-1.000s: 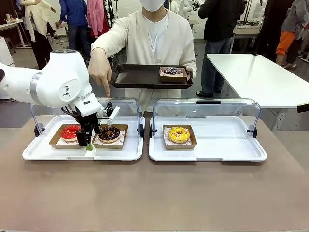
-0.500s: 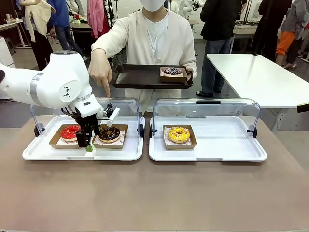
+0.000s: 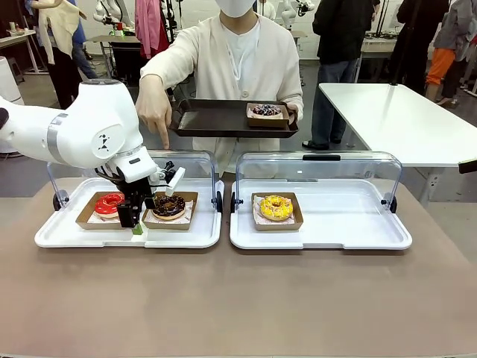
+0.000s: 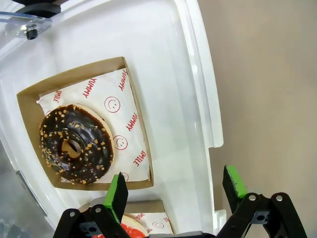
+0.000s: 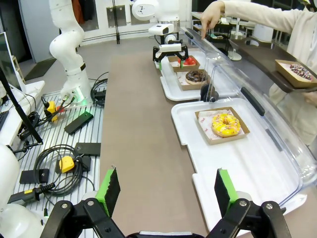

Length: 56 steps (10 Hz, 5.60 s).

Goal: Provide the desired donut to the person.
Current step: Pick up and lift the Paper togo box containing the Donut pointed at by the person, then place the picked Paper togo box onto the Handle tray extended by the person.

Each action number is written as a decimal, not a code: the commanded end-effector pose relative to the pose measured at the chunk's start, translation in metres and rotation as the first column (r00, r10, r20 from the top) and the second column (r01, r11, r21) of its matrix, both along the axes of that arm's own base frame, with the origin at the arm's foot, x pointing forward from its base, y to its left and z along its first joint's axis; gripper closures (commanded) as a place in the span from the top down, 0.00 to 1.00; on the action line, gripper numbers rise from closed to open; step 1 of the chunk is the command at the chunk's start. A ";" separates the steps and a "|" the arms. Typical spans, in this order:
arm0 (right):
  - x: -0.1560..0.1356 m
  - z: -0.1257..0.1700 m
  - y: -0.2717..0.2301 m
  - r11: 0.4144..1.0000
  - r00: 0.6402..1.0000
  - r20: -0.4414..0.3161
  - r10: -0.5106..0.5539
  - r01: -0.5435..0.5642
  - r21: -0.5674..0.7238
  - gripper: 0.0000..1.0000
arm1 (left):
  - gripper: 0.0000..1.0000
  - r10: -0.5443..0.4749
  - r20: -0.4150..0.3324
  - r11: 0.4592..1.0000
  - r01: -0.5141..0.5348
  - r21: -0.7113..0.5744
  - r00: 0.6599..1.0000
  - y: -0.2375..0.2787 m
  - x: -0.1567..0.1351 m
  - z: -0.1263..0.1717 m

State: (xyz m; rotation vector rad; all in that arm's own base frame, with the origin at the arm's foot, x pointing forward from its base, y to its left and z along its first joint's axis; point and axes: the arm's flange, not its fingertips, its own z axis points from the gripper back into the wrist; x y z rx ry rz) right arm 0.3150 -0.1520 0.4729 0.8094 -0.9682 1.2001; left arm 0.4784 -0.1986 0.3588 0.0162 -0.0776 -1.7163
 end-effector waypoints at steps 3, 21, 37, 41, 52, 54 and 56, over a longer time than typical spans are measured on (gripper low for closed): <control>0.002 0.000 -0.001 1.000 1.000 0.011 0.000 0.000 0.005 1.00 | 1.00 -0.011 0.025 0.998 0.010 0.056 1.000 -0.008 -0.007 -0.014; 0.002 0.000 -0.001 1.000 1.000 0.011 0.000 0.000 0.005 1.00 | 0.59 -0.009 0.041 0.999 0.008 0.031 0.999 0.000 0.008 -0.028; 0.002 0.000 -0.001 1.000 1.000 0.011 0.000 0.000 0.005 1.00 | 0.00 0.014 -0.024 0.999 -0.013 0.038 1.000 -0.004 -0.027 0.023; 0.002 0.000 -0.001 1.000 1.000 0.011 0.000 0.000 0.005 1.00 | 0.00 0.010 0.021 0.994 -0.012 0.113 1.000 -0.032 -0.129 0.139; 0.002 0.000 -0.001 1.000 1.000 0.011 0.000 0.000 0.005 1.00 | 0.00 0.034 0.199 0.999 -0.033 -0.009 0.979 -0.005 -0.116 0.253; 0.002 0.000 -0.001 1.000 1.000 0.011 0.000 0.000 0.005 1.00 | 0.00 0.115 0.230 0.992 -0.125 0.027 0.966 -0.016 -0.115 0.281; 0.002 0.000 -0.001 1.000 1.000 0.011 0.000 0.000 0.005 1.00 | 0.00 0.115 0.230 0.992 -0.125 0.027 0.966 -0.016 -0.115 0.281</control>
